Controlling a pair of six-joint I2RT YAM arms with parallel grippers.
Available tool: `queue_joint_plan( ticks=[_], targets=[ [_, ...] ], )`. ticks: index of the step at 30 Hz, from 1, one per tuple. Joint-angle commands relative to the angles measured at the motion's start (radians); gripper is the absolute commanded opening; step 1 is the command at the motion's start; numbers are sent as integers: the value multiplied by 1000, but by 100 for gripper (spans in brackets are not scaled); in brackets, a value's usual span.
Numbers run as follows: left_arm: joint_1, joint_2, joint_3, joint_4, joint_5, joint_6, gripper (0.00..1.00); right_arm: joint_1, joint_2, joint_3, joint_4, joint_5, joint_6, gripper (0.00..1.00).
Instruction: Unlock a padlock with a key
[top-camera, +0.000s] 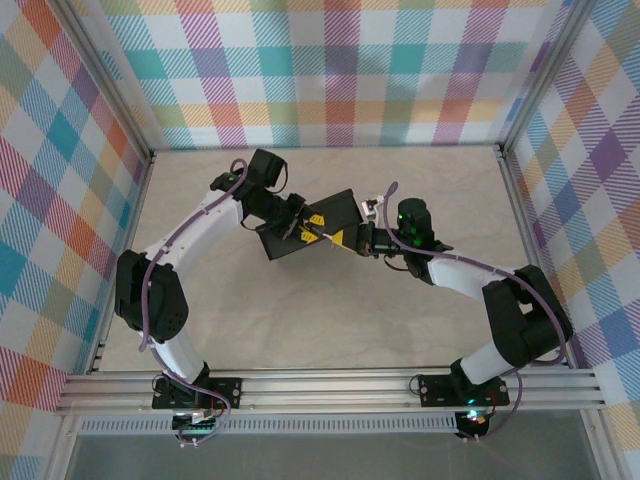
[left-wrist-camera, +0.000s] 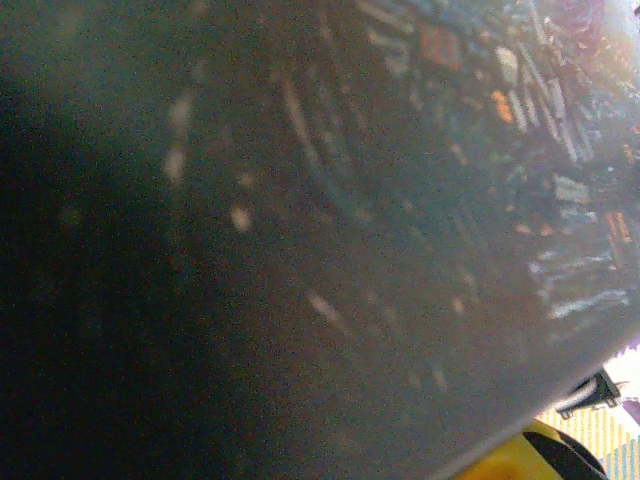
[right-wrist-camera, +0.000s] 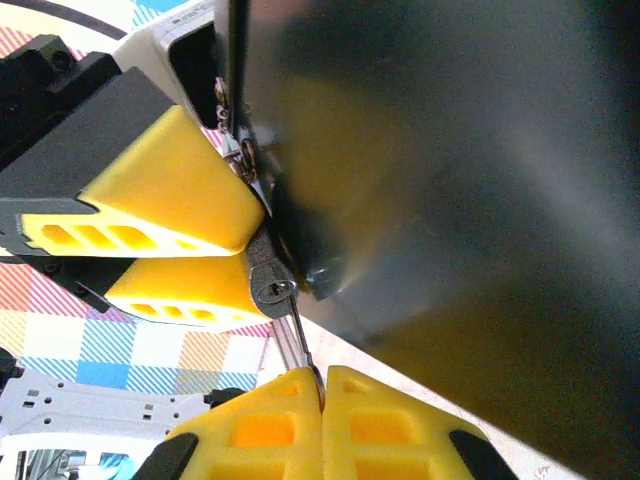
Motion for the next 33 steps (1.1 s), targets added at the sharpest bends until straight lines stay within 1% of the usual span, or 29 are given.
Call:
queue_joint_plan(
  ticks=[1,10,15,24,33],
  targets=[
    [17,-70,29,68,39,1,4,9,6,-9,84,-17,26,7],
    [17,-81,16,86,38,-13,4,14,-4,-28,86,9,27,8],
    [17,-85,18,85,33,-19,4,17,16,-36,187,25,70,7],
    [18,-90,9,95,25,-31,4,18,-32,-60,130,51,29,7],
    [18,-98,8,96,18,-36,4,20,-28,-68,198,62,57,7]
  ],
)
